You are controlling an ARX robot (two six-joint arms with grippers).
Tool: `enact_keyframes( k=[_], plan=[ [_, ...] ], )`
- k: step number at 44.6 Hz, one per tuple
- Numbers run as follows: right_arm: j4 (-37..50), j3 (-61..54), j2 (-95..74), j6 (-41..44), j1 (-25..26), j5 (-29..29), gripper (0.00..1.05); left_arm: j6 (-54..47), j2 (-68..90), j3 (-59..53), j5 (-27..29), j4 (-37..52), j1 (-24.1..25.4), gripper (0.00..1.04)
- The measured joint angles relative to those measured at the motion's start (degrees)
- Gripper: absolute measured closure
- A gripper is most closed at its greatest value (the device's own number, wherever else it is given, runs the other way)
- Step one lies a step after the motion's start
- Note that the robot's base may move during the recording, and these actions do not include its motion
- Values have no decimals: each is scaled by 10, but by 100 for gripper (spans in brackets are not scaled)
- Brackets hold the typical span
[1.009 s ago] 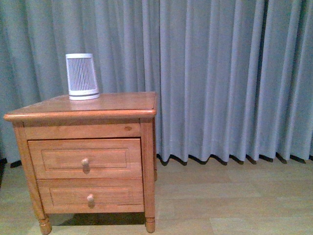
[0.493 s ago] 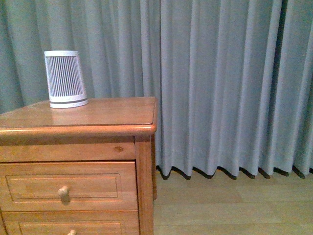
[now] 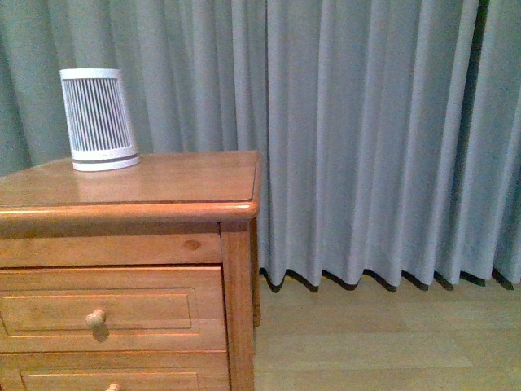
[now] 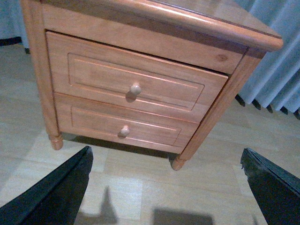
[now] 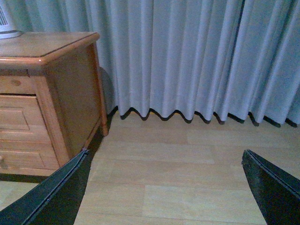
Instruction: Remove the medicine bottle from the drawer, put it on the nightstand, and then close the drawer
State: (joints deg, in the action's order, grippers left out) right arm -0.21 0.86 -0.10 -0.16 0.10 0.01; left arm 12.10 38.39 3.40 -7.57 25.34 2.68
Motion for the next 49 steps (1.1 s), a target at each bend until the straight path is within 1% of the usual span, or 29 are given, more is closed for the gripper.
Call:
enact_keyframes(
  k=[3,4,6,9,12,18,29,40,49],
  plan=[
    [0,0,0,0,0,0,7,-2,115,22,-3,105,-3,7],
    [0,0,0,0,0,0,7,-2,172,38,-7,154,-5,7],
    [0,0,0,0,0,0,7,-8,245,63,-9,207,-11,7],
    [0,0,0,0,0,0,7,-17,342,103,-20,262,-18,7],
    [0,0,0,0,0,0,7,-25,424,145,-19,277,-23,7],
    [0,0,0,0,0,0,7,-44,556,233,-14,269,-26,7],
    [0,0,0,0,0,0,7,-90,693,372,16,253,-26,7],
    [0,0,0,0,0,0,7,-100,787,450,22,232,-20,7],
    [0,0,0,0,0,0,7,-99,871,524,25,218,-5,7]
  ],
)
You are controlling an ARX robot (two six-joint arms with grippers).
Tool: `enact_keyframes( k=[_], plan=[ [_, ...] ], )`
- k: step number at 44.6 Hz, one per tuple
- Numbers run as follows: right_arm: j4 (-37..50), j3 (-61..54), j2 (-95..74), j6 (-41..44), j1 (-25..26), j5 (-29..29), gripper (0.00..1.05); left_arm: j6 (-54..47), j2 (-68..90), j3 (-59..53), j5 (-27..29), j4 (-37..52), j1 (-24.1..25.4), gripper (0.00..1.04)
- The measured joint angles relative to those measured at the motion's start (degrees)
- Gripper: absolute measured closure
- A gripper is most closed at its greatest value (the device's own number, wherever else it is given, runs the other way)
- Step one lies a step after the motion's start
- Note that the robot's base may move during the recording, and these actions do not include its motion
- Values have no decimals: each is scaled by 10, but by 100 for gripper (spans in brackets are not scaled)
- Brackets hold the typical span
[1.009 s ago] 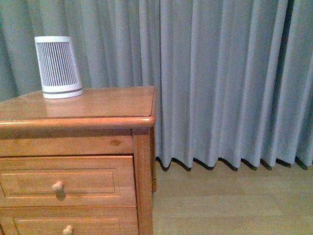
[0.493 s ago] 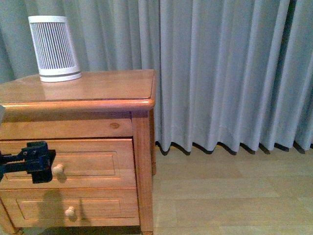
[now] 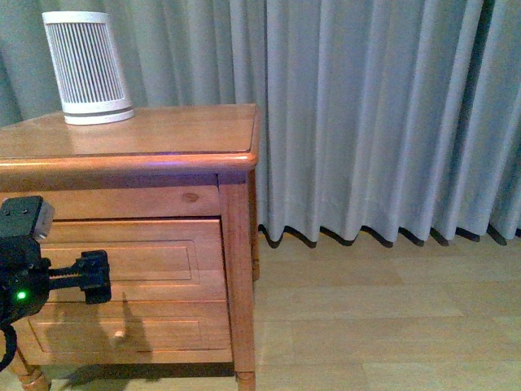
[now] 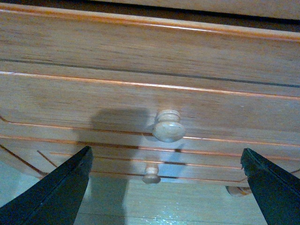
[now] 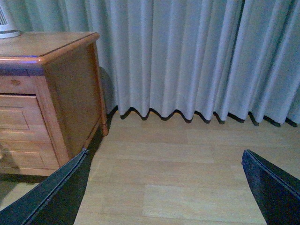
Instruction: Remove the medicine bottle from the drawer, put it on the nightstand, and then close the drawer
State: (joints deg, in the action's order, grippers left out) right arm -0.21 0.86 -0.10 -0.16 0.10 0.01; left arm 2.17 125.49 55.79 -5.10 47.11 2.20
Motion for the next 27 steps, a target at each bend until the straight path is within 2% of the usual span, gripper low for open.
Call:
enact_keyframes(
  k=[27],
  plan=[
    [0,0,0,0,0,0,7,33,86,103,-4,-21,-7,7]
  ],
)
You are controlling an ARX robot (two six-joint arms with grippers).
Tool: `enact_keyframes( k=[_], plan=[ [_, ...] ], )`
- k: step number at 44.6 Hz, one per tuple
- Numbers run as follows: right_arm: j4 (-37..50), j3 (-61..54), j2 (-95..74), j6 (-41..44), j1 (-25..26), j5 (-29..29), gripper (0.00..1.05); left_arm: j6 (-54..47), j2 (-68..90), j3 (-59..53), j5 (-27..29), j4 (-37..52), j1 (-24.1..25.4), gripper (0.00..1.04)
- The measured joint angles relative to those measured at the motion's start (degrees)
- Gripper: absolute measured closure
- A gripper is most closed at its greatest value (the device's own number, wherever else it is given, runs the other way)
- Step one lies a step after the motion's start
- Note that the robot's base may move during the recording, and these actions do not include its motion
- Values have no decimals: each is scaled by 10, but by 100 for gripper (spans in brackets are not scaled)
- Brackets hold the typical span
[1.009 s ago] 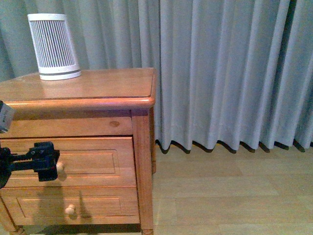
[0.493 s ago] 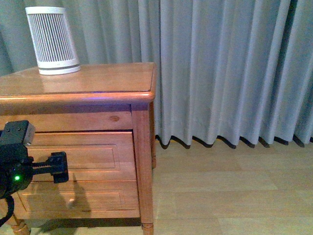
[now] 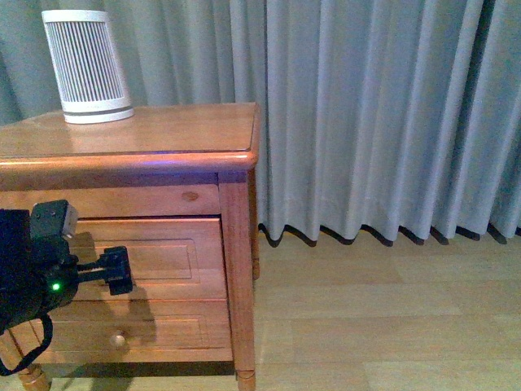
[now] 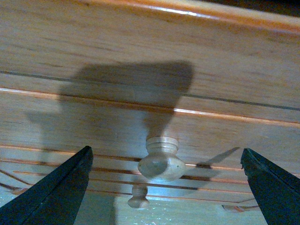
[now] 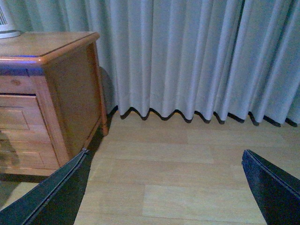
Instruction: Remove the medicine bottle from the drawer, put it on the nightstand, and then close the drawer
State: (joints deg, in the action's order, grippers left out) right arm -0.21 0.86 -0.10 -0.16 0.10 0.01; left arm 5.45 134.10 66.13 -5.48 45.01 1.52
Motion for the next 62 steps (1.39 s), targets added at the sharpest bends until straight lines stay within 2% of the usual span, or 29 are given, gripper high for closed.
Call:
enact_keyframes(
  k=[13,27,32,35,53,62],
  plan=[
    [0,0,0,0,0,0,7,10,20,15,3,-2,0,7],
    [0,0,0,0,0,0,7,15,21,17,6,-2,0,47],
    [0,0,0,0,0,0,7,16,22,17,5,4,1,68],
    [0,0,0,0,0,0,7,17,22,17,3,4,1,77],
    [0,0,0,0,0,0,7,17,22,15,-4,9,4,78],
    [0,0,0,0,0,0,7,6,14,-17,2,45,5,79]
  ],
)
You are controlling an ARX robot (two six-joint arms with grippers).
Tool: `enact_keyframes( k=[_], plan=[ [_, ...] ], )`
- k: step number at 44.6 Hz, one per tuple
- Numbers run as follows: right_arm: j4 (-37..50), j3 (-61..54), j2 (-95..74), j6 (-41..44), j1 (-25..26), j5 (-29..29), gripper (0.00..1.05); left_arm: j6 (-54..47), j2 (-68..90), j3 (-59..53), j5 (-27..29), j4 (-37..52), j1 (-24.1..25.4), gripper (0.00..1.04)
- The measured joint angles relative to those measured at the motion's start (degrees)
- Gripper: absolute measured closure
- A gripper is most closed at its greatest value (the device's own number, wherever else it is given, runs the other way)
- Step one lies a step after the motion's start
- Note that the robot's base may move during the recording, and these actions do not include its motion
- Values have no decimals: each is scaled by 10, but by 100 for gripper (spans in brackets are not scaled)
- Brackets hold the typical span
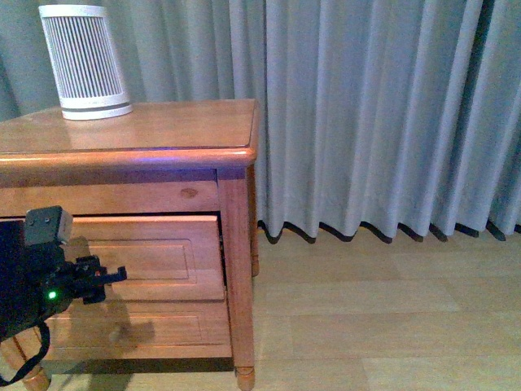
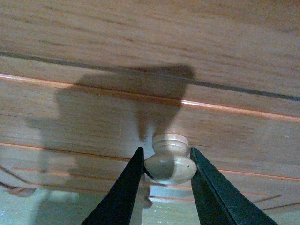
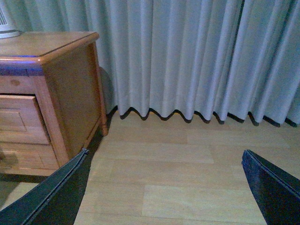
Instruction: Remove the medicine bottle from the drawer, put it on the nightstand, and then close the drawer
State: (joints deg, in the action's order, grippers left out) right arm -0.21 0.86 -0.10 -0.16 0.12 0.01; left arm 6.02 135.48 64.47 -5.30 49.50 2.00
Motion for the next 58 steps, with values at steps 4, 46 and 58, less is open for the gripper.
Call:
enact_keyframes(
  k=[4,46,58],
  plan=[
    [0,0,0,0,0,0,7,-7,-19,-41,-5,17,4,79],
    [0,0,0,0,0,0,7,-64,-220,-451,-81,240,76,44],
    [0,0,0,0,0,0,7,-42,-286,-465,-73,224,54,6]
  ],
)
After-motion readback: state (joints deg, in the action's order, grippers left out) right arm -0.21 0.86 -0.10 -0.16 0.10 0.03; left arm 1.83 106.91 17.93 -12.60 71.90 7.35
